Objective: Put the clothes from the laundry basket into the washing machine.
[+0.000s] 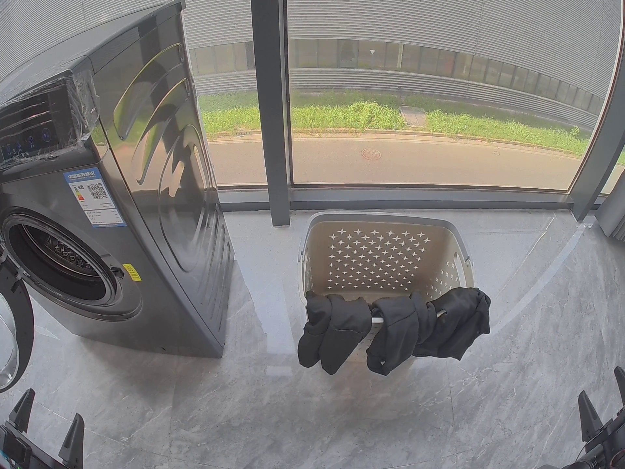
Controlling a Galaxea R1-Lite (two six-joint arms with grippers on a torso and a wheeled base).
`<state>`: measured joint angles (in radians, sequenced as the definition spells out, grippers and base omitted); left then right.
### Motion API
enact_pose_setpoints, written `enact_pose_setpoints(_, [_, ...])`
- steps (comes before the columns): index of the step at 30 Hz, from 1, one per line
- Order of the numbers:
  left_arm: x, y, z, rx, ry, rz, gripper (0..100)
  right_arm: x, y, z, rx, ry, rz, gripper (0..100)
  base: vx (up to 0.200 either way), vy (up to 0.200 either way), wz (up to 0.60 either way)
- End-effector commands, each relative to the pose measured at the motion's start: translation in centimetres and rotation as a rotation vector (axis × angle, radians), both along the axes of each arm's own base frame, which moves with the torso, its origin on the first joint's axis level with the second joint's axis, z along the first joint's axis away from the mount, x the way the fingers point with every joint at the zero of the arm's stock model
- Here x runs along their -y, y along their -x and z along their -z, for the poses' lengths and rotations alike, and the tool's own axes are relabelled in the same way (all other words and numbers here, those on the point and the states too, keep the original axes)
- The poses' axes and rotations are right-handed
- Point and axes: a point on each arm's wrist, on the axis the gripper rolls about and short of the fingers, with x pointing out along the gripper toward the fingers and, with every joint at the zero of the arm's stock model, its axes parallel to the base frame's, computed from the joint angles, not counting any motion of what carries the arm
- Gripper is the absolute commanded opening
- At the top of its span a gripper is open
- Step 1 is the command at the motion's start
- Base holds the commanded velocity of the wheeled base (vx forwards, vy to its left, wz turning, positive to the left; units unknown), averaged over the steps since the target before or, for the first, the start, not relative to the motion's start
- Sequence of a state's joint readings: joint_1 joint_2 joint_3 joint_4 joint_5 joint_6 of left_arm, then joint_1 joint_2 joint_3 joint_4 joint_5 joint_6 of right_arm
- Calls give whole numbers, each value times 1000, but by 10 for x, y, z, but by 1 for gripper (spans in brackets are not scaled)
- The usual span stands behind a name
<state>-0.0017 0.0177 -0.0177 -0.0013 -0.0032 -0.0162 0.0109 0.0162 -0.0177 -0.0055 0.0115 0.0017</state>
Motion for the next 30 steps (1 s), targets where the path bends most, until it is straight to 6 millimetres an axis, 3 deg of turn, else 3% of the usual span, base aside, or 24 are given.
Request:
enact_pose_setpoints(1, [0,0,4,3,1,0,100,0,0,5,-1,0,-1,100,0,0,0])
enact_pose_setpoints(16, [0,0,4,3,-1,0,100,0,0,5,-1,0,-1,100,0,0,0])
enact_pose_setpoints(30, [0,0,4,3,1,0,100,0,0,5,-1,0,1,100,0,-171,0])
